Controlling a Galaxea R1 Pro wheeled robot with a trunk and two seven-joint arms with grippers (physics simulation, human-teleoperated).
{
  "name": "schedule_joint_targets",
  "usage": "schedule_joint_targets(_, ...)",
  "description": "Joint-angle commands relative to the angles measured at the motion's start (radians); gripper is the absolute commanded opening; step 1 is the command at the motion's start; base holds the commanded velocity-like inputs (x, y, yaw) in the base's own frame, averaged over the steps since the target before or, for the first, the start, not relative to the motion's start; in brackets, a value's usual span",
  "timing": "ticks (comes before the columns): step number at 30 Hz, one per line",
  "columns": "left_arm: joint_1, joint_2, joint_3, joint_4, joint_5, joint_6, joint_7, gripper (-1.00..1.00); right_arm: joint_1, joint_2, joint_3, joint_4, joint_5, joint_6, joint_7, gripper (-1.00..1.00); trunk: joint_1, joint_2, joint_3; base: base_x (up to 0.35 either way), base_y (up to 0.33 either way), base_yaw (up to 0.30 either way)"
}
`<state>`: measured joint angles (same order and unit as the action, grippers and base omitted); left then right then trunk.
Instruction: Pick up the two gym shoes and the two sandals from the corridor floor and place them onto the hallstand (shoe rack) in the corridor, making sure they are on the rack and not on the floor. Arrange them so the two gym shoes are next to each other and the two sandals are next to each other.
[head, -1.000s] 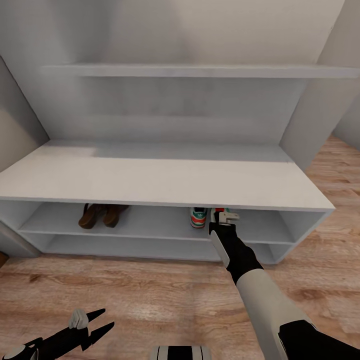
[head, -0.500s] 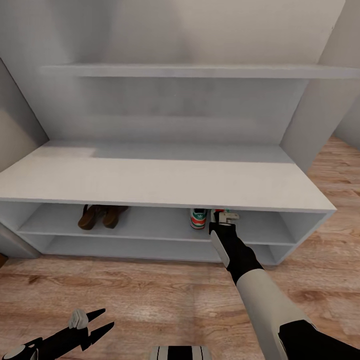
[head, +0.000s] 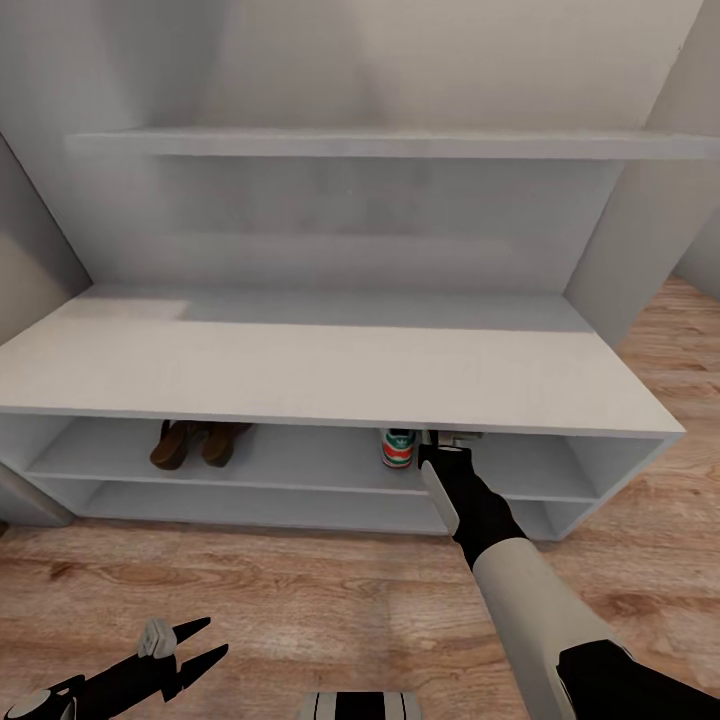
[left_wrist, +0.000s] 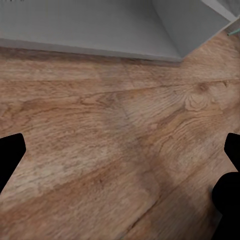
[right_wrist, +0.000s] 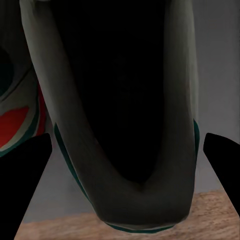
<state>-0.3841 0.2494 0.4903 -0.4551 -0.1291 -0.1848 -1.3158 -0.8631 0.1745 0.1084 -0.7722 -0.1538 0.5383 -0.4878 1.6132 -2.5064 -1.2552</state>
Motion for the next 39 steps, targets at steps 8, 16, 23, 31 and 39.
schedule_joint_targets(8,-0.001,-0.001,0.009,0.0,-0.011,-0.01,-0.003,1.0,-0.001,0.0,0.002,-0.001,-0.01,0.002,-0.009,-1.0,0.0,0.0,-0.001,0.038,0.0,0.0)
schedule_joint_targets(16,-0.001,0.0,0.01,0.0,-0.011,-0.01,-0.003,1.0,-0.001,0.0,0.002,-0.002,-0.01,0.002,-0.009,-1.0,0.0,0.0,-0.001,0.006,0.0,0.0)
schedule_joint_targets(23,-0.001,-0.001,0.007,0.001,-0.012,-0.009,-0.003,1.0,-0.001,0.0,0.002,-0.002,-0.01,0.002,-0.009,-1.0,0.0,0.0,-0.001,0.063,0.0,0.0)
schedule_joint_targets(31,-0.001,0.0,0.008,0.001,-0.011,-0.009,-0.003,1.0,-0.001,0.0,0.002,-0.002,-0.01,0.002,-0.009,-1.0,0.0,0.0,-0.001,0.017,0.0,0.0)
schedule_joint_targets(39,-0.001,0.001,0.011,0.001,-0.011,-0.009,-0.004,1.0,-0.001,0.0,0.002,-0.003,-0.01,0.002,-0.009,1.0,0.0,0.0,-0.001,0.001,0.0,0.0)
